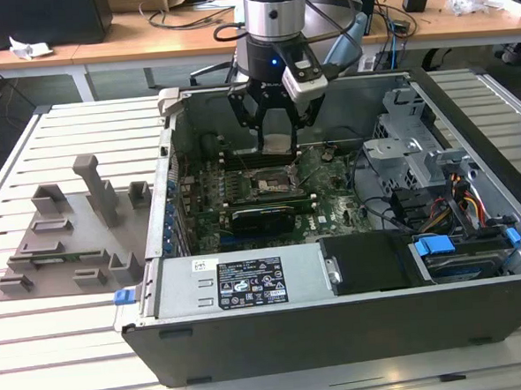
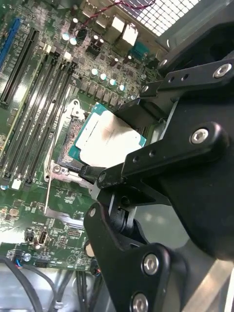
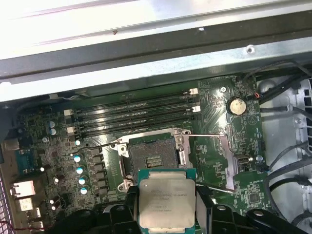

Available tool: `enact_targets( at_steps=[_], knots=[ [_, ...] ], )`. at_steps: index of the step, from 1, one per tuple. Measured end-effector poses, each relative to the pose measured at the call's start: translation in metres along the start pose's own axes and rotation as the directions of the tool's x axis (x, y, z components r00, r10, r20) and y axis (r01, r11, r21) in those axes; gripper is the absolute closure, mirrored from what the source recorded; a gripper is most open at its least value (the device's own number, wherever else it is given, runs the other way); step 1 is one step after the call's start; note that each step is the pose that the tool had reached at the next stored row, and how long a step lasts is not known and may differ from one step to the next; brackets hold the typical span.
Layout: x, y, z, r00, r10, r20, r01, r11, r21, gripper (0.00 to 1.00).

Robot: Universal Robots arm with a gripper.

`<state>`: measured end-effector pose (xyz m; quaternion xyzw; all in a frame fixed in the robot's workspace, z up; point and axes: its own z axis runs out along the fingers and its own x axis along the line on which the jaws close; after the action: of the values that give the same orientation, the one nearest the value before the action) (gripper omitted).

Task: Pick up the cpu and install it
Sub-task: 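Place the cpu into insertion slot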

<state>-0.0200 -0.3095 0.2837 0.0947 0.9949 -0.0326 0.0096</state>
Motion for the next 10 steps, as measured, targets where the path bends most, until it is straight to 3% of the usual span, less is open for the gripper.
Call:
enact_targets(
  at_steps=[10],
  knots=[
    [0.0, 0.0, 0.0001, 0.9963, 0.086, -0.0038, -0.086, 0.9962, 0.0091, 0.45]
  ],
)
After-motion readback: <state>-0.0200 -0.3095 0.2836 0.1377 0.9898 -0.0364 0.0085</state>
